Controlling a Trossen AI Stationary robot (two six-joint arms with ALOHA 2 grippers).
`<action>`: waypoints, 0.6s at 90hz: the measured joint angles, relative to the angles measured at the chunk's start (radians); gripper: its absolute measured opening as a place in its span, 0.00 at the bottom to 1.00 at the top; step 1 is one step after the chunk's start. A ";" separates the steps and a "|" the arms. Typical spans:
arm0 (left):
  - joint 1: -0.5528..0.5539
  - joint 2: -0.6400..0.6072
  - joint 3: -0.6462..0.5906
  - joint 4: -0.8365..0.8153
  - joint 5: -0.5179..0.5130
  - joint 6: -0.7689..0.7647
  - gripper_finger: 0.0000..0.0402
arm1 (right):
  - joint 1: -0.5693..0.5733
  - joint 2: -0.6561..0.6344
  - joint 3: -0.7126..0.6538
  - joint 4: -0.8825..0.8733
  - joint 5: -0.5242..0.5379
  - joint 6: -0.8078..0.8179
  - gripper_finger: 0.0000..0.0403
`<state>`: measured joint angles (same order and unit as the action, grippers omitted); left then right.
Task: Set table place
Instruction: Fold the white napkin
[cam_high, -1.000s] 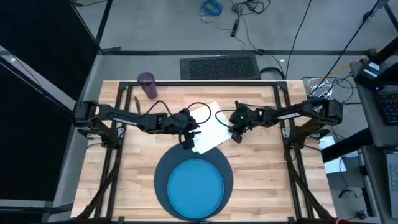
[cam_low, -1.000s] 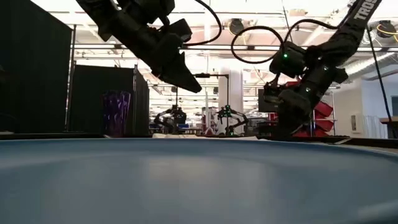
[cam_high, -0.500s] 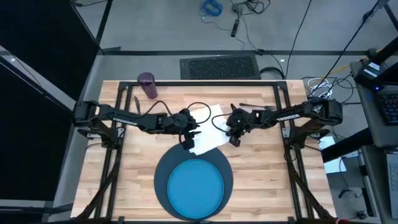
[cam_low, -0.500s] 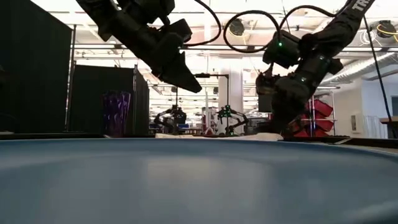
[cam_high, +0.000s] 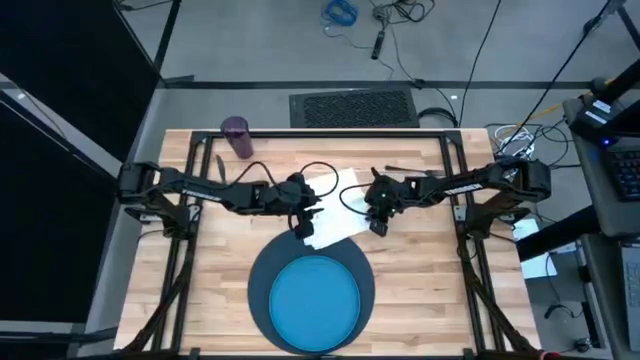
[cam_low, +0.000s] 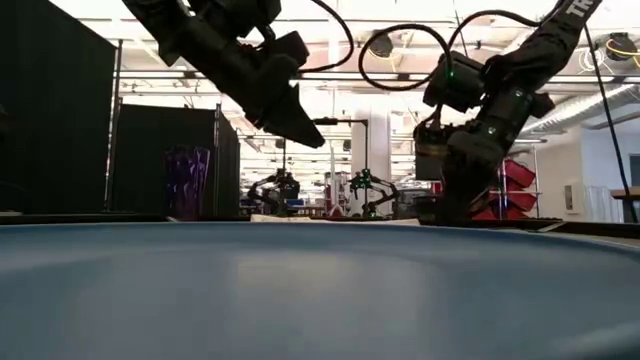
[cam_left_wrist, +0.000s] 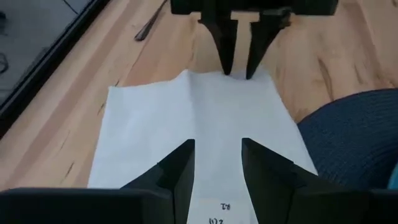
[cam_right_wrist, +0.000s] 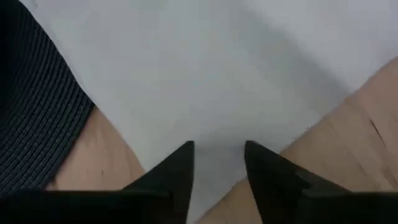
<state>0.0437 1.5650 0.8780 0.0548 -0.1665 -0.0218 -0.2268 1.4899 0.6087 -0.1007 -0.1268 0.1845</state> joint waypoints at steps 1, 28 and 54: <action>0.000 0.000 0.000 -0.003 0.000 -0.007 0.29 | 0.000 0.000 0.005 -0.005 0.000 -0.003 0.37; -0.025 0.000 0.000 -0.139 0.078 -0.079 0.29 | 0.000 -0.002 0.129 -0.137 -0.001 -0.062 0.41; -0.104 0.030 -0.001 -0.233 0.239 -0.082 0.29 | 0.000 -0.002 0.129 -0.147 -0.001 -0.070 0.41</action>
<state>-0.0607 1.5953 0.8768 -0.1786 0.0726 -0.1033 -0.2268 1.4883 0.7380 -0.2474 -0.1276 0.1150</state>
